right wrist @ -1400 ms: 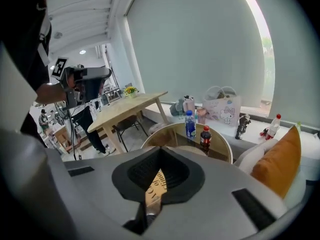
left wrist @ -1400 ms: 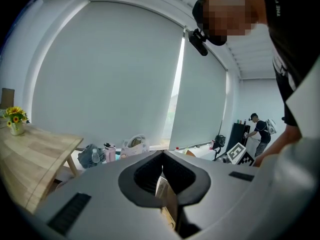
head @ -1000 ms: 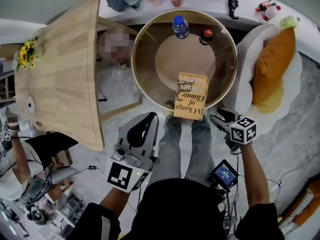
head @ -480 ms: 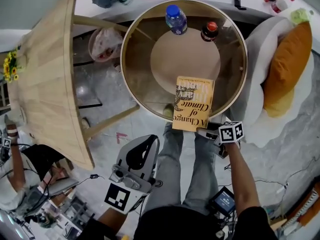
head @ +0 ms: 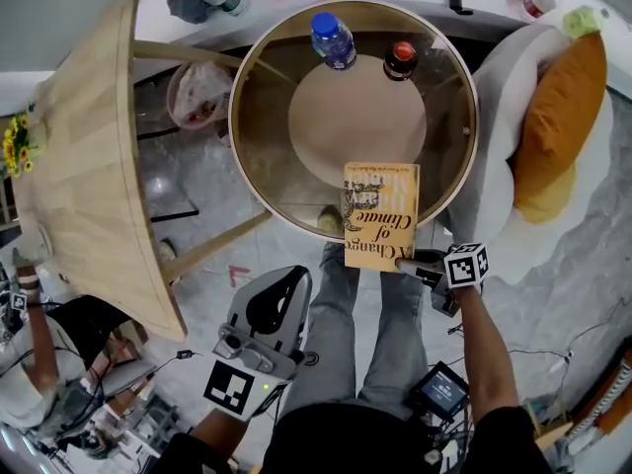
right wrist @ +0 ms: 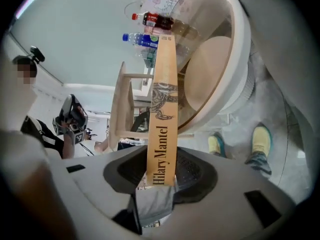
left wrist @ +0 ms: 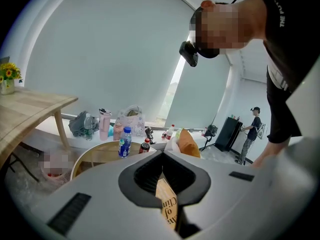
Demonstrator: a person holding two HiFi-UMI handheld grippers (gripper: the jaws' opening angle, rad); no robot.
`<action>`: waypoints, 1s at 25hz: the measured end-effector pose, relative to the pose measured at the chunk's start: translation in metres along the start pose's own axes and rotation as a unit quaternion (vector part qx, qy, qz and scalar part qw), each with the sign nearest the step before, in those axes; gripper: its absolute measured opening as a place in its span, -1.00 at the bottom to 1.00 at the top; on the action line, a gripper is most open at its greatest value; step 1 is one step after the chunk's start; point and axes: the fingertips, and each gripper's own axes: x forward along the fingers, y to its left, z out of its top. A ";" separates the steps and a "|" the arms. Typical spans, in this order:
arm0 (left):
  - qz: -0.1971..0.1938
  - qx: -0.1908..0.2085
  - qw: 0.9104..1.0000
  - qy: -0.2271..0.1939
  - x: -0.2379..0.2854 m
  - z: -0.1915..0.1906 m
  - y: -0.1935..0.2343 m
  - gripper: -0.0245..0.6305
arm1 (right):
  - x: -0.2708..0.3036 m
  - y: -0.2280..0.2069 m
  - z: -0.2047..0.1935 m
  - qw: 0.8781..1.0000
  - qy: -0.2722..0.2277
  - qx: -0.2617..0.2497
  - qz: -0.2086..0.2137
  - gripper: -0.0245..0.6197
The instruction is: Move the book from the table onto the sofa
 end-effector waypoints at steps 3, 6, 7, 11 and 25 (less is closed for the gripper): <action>-0.004 0.003 1.000 -0.008 0.001 0.012 -0.006 -0.88 | -0.018 0.012 0.005 1.000 -0.025 -0.001 0.005 -0.45; -0.005 0.007 1.000 -0.016 0.002 0.026 -0.008 -0.88 | -0.025 0.030 0.013 0.999 -0.047 -0.004 0.024 -0.46; -0.005 0.010 1.000 -0.019 0.002 0.032 -0.009 -0.88 | -0.026 0.038 0.017 0.998 -0.057 -0.004 0.034 -0.46; -0.006 0.024 0.999 -0.033 -0.003 0.054 -0.010 -0.88 | -0.031 0.075 0.042 0.990 -0.113 0.000 0.081 -0.46; -0.018 0.074 0.993 -0.092 -0.026 0.140 -0.055 -0.88 | -0.171 0.253 0.148 0.936 -0.322 -0.091 0.112 -0.46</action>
